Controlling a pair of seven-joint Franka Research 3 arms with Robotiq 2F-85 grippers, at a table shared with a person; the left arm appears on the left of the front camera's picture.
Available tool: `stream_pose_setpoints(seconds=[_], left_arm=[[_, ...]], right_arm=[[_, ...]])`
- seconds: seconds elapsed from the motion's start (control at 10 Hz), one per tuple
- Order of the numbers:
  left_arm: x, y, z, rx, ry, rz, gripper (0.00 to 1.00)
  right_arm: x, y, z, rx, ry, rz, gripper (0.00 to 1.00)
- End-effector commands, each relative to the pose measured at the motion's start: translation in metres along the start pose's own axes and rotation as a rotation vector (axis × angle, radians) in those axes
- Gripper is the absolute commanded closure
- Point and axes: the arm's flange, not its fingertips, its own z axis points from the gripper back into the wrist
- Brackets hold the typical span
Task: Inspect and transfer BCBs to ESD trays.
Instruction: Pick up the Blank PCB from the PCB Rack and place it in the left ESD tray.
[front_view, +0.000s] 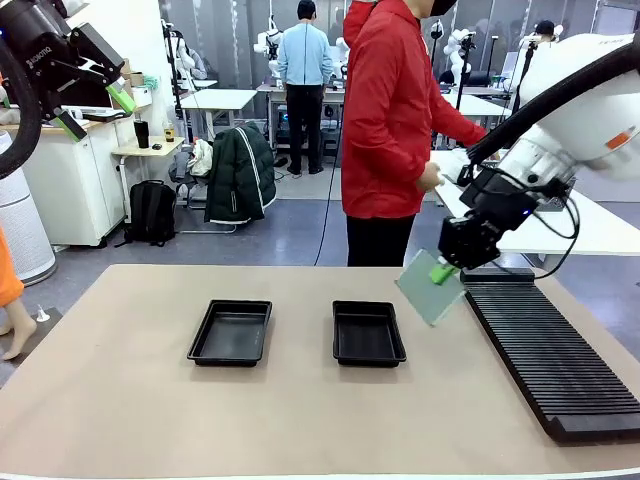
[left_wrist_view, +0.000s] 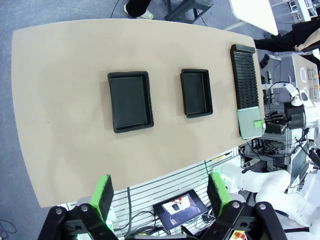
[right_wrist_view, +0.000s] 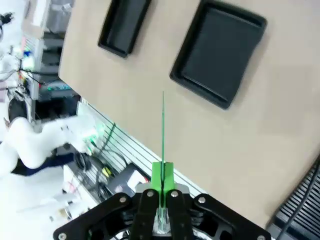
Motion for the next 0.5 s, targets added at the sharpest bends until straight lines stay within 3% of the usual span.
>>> stream_pose_setpoints(seconds=[0.0,0.2,0.4], left_arm=[[0.0,0.001,0.001,-0.002,-0.001,0.001,0.0],[0.0,0.001,0.001,-0.002,-0.001,0.001,0.0],[0.0,0.001,0.001,-0.002,-0.001,0.001,0.0]], right_arm=[[0.007,0.011,-0.036,0.066,-0.127,-0.052,0.98],[0.018,0.012,-0.066,0.121,-0.22,-0.086,0.98],[0.035,0.02,-0.096,0.164,-0.217,-0.093,0.98]])
